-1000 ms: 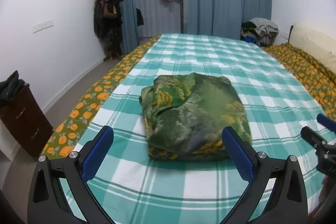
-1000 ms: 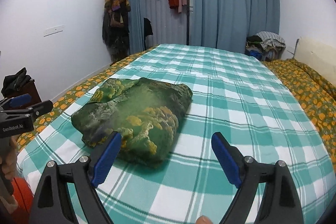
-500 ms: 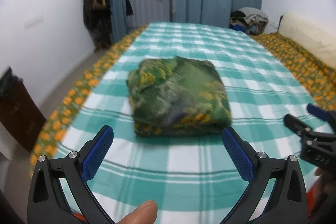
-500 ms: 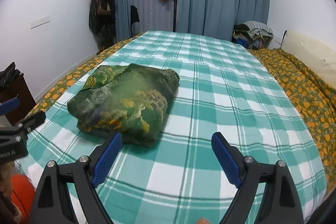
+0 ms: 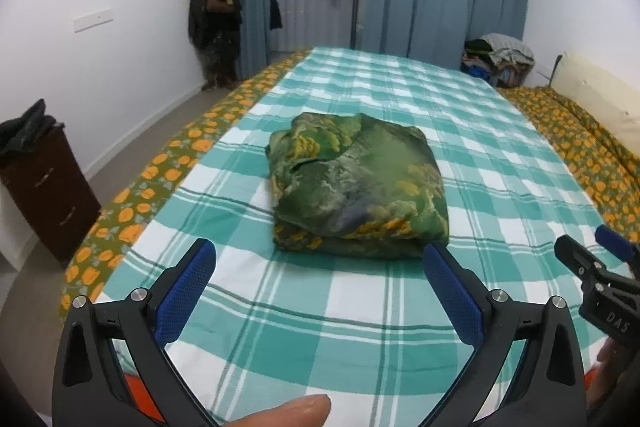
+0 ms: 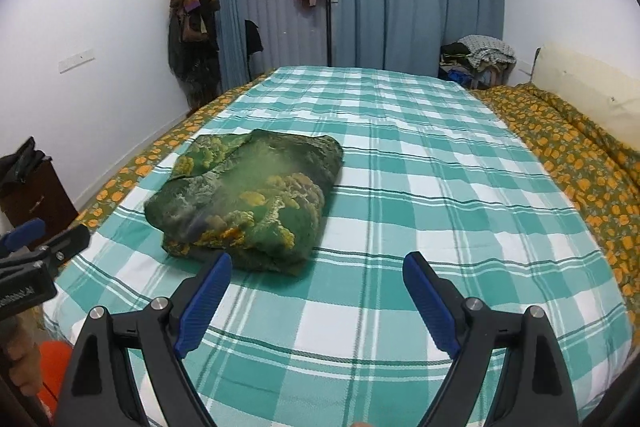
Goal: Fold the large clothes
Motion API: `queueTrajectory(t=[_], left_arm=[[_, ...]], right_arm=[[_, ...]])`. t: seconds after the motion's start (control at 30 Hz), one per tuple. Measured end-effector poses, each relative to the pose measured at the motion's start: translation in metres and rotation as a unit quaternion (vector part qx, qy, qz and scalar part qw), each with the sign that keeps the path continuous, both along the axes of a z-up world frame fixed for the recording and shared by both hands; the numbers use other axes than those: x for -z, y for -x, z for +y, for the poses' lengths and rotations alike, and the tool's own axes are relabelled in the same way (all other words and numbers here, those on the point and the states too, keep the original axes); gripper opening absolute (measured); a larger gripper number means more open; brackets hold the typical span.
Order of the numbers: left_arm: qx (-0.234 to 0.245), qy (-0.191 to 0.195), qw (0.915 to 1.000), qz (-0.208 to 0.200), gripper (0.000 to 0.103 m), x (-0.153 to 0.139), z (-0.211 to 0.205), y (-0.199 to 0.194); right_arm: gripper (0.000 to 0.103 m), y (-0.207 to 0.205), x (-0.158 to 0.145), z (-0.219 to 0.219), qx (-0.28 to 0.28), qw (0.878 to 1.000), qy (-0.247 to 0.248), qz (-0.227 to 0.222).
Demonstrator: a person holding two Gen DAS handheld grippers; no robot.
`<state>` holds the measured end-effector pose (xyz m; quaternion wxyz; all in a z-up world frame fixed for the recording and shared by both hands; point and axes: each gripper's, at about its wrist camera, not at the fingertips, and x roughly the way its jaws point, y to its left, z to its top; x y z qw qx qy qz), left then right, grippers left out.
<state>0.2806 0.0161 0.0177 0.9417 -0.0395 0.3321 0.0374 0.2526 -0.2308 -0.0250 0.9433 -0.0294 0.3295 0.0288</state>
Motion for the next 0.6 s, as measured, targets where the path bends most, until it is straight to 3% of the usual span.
queueTrajectory(t=[0.23, 0.6], left_arm=[[0.015, -0.013, 0.9996, 0.022, 0.103, -0.008, -0.011, 0.008], [0.034, -0.032, 0.9988, 0.013, 0.103, -0.027, -0.021, 0.025]], right_arm=[[0.089, 0.010, -0.004, 0.005, -0.010, 1.000, 0.000, 0.016], [0.090, 0.033, -0.020, 0.014, -0.032, 0.999, 0.003, 0.029]])
